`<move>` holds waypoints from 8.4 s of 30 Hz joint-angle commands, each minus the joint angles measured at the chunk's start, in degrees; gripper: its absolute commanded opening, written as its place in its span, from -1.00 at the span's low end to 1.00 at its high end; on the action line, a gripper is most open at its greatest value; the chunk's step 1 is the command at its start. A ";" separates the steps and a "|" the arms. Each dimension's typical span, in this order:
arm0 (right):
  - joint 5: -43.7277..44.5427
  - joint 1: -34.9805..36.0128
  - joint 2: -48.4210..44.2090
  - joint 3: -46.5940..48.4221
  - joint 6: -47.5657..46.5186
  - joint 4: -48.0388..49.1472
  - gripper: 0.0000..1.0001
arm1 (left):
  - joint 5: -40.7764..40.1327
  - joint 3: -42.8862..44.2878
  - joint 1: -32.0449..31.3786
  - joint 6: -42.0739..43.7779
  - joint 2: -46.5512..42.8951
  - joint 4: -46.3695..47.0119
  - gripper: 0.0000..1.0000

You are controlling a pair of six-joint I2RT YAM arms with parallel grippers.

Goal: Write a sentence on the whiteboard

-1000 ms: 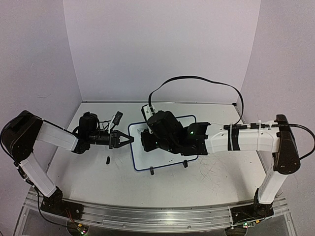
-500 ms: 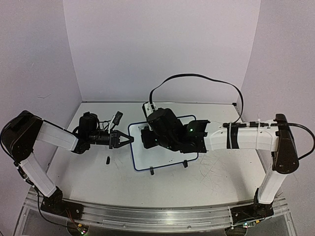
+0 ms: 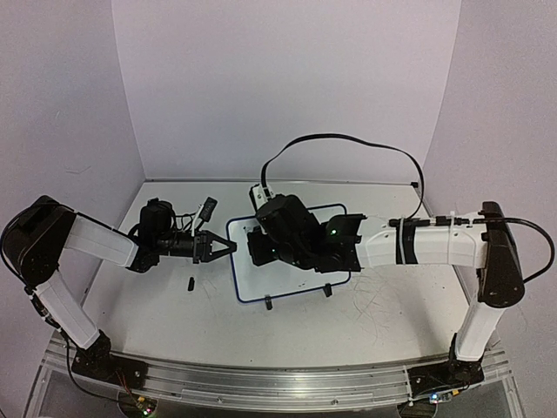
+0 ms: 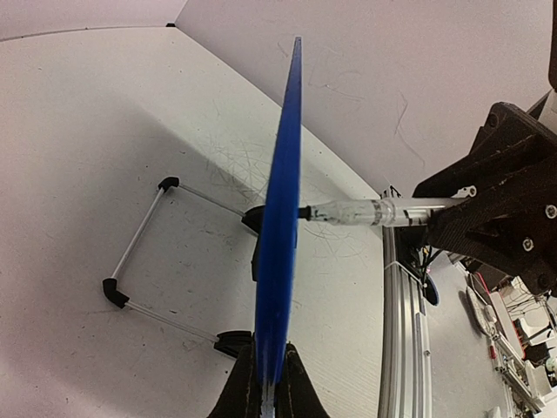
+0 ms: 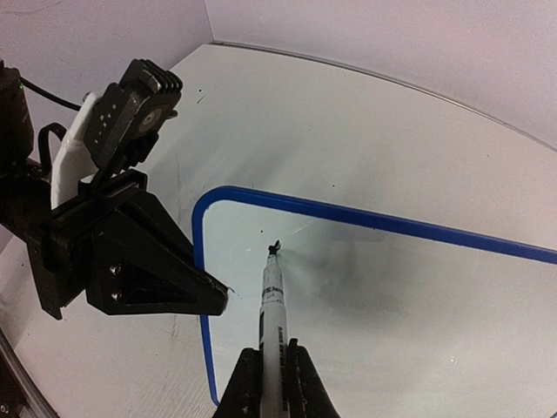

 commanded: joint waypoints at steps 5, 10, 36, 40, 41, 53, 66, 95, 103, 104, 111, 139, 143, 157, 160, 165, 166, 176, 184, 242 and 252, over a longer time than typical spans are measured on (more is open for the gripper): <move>-0.09 -0.49 1.22 2.99 0.28 -0.44 -1.00 | 0.38 -0.24 -0.18 0.58 -2.21 2.23 -1.00; -0.75 -0.48 1.24 3.08 0.16 -0.54 -1.00 | 0.36 -0.31 -0.18 0.58 -2.52 2.22 -1.00; -3.41 -0.40 2.27 3.42 0.80 -2.70 -1.00 | 0.23 -0.65 -0.18 0.75 -3.01 2.22 -1.00; -3.04 -0.38 2.05 3.24 1.10 -2.99 -1.00 | 0.31 -0.61 -0.18 0.75 -3.01 2.23 -1.00; -3.17 -0.37 2.03 3.18 1.14 -3.06 -1.00 | 0.33 -0.61 -0.17 0.75 -3.00 2.22 -1.00; -1.63 -0.39 0.47 1.23 2.63 -3.52 -1.00 | 0.31 -0.61 -0.17 0.75 -2.79 2.22 -1.00; 1.00 -0.25 -1.27 -0.84 4.38 -3.86 -1.00 | 0.40 -0.49 -0.18 0.75 -2.61 2.21 -1.00; 1.58 1.25 -2.12 -3.04 6.56 -4.73 -1.00 | 0.70 -0.53 -0.18 0.66 -2.59 2.23 -1.00; 1.29 1.65 -2.05 -3.53 7.07 -4.80 -1.00 | 0.75 -0.61 -0.18 0.66 -2.68 2.23 -1.00; 1.19 1.69 -2.02 -3.60 7.17 -4.83 -1.00 | 0.76 -0.60 -0.18 0.63 -2.68 2.23 -1.00; 0.56 1.91 -1.68 -3.48 7.31 -4.87 -1.00 | 0.81 -0.62 -0.18 0.58 -2.81 2.23 -1.00; -1.72 2.28 1.30 0.04 5.02 -4.68 -1.00 | 1.01 -0.85 -0.18 0.40 -3.36 2.17 -1.00; -1.60 2.24 1.75 0.56 4.54 -4.66 -1.00 | 1.03 -0.87 -0.18 0.40 -3.36 2.22 -1.00; -1.44 2.23 3.08 2.87 3.35 -4.57 -1.00 | 1.08 -0.92 -0.18 0.29 -3.50 2.20 -1.00; -1.19 2.25 3.20 3.25 3.17 -4.57 -1.00 | 1.04 -0.93 -0.18 0.31 -3.50 2.23 -1.00; -1.81 2.23 3.41 3.72 3.02 -4.57 -1.00 | 0.84 -1.05 -0.18 0.37 -3.58 2.23 -1.00; -1.89 2.23 3.03 3.60 3.11 -4.57 -1.00 | 0.82 -1.08 -0.18 0.40 -3.59 2.23 -1.00; -0.77 2.31 -11.20 -8.54 4.47 0.47 -1.00 | 0.03 -1.11 -0.18 0.66 -3.34 2.12 -1.00; -1.02 1.54 -8.12 -8.20 0.80 0.97 -1.00 | -0.25 -0.77 -0.18 0.74 -2.97 1.73 -1.00; -1.03 -0.09 -2.98 -4.06 -1.46 1.42 -1.00 | -0.95 -0.34 -0.16 2.42 -3.03 -0.36 -1.00; -0.15 -0.46 -3.18 -4.56 -0.62 0.99 -1.00 | -0.94 -0.08 -0.18 2.53 -2.28 -0.34 -1.00</move>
